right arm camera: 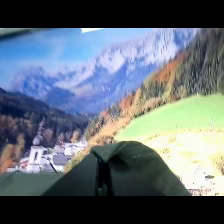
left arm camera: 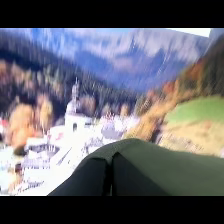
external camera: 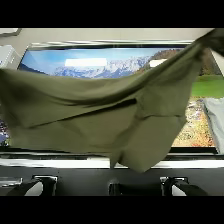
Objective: Fold the clothes and pants, and hang the long-sleeved shirts on hangers.
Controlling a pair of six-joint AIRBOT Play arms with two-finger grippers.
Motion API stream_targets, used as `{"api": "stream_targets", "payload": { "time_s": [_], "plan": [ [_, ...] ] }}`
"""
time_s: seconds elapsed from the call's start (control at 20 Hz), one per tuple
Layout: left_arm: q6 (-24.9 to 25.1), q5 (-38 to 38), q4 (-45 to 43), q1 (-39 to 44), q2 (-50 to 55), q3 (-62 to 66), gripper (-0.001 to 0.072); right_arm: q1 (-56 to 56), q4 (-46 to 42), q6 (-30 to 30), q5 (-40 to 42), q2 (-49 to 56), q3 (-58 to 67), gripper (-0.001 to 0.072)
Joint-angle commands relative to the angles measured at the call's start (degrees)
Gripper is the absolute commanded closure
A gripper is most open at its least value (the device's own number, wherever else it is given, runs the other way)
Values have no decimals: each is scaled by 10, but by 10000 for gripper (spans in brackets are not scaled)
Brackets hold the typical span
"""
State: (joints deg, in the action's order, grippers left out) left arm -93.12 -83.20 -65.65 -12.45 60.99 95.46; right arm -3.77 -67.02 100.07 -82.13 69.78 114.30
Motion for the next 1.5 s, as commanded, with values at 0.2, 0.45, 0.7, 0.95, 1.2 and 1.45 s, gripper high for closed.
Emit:
{"api": "stream_targets", "payload": {
  "time_s": [0.2,0.45,0.7,0.95,1.2,1.45],
  "plan": [
    [49,263,12,32,286,-203,684,0,-42,-35,88,322,1,677],
    [49,329,44,32,448,-132,679,0,-45,-32,241,438,1,677],
    [47,302,59,28,487,-34,520,-5,-26,-32,252,432,1,286],
    [47,109,58,-20,475,122,4,-56,-24,-104,125,330,1,219],
    [44,-3,20,-80,391,101,5,-127,97,-209,-114,306,-52,234],
    [68,22,25,-119,253,-128,5,-146,176,-263,-103,261,-273,235]
  ]
}}
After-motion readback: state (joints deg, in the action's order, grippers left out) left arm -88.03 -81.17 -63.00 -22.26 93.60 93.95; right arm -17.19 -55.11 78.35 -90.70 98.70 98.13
